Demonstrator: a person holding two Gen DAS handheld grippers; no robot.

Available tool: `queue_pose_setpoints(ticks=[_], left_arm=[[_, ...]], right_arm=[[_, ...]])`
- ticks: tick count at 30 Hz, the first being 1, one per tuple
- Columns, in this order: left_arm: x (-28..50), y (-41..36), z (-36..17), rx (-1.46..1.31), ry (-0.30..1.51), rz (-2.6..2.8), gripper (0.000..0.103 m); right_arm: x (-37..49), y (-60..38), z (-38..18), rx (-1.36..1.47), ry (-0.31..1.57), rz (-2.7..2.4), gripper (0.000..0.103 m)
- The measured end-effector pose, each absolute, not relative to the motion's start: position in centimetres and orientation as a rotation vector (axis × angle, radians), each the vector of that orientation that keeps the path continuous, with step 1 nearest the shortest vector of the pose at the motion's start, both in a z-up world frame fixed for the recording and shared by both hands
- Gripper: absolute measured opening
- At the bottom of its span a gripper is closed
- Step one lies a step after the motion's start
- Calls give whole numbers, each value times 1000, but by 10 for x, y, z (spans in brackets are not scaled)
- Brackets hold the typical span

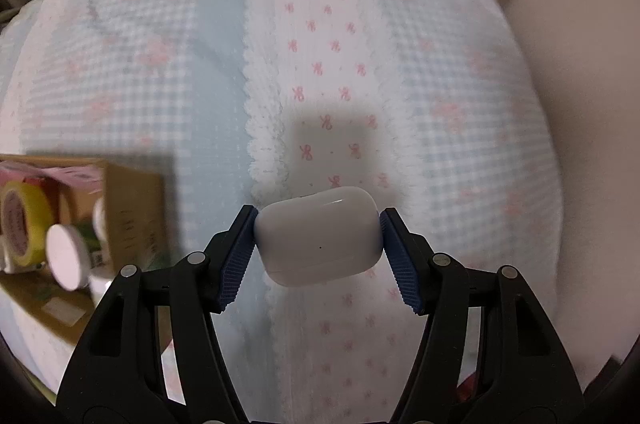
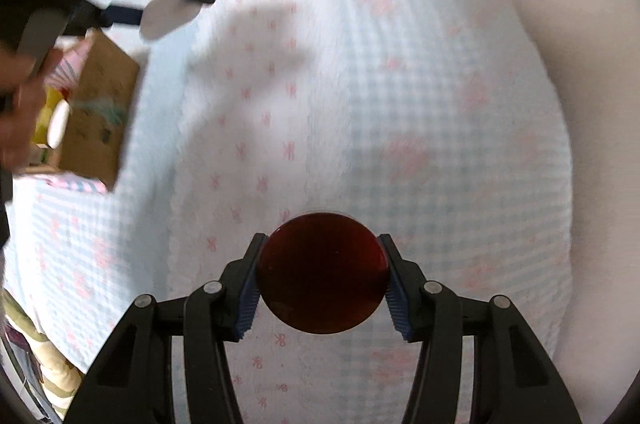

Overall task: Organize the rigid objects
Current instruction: 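Carry the earbud case and red lid over the cardboard box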

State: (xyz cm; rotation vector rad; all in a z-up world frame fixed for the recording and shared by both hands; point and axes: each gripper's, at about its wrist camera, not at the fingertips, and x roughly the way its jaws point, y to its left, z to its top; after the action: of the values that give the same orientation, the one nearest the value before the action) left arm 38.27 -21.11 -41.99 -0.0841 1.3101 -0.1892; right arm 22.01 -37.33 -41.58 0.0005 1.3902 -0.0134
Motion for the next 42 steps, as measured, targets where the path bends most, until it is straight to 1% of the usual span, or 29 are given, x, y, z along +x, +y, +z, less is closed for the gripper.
queue_pose_setpoints(ticks=[5, 12, 17, 21, 25, 31, 36, 42], left_arm=[[355, -189, -366, -117, 1246, -200, 59], [324, -132, -297, -175, 1162, -163, 59], [303, -84, -262, -217, 1124, -120, 59], [288, -43, -242, -241, 1097, -100, 59], [282, -2, -235, -257, 1079, -103, 59], [287, 59, -243, -254, 1103, -134, 59], [303, 111, -260, -220, 1137, -163, 59], [330, 164, -291, -179, 1185, -189, 59]], right_arm=[[215, -356, -367, -5, 1318, 19, 49], [226, -325, -297, -39, 1200, 168, 49], [236, -290, -258, -31, 1145, 261, 49], [242, -262, -238, -17, 1124, 297, 49], [247, -225, -226, -2, 1117, 317, 49], [262, -156, -221, 58, 1133, 305, 49], [279, -110, -237, 149, 1165, 279, 49], [304, -71, -268, 229, 1209, 214, 49]])
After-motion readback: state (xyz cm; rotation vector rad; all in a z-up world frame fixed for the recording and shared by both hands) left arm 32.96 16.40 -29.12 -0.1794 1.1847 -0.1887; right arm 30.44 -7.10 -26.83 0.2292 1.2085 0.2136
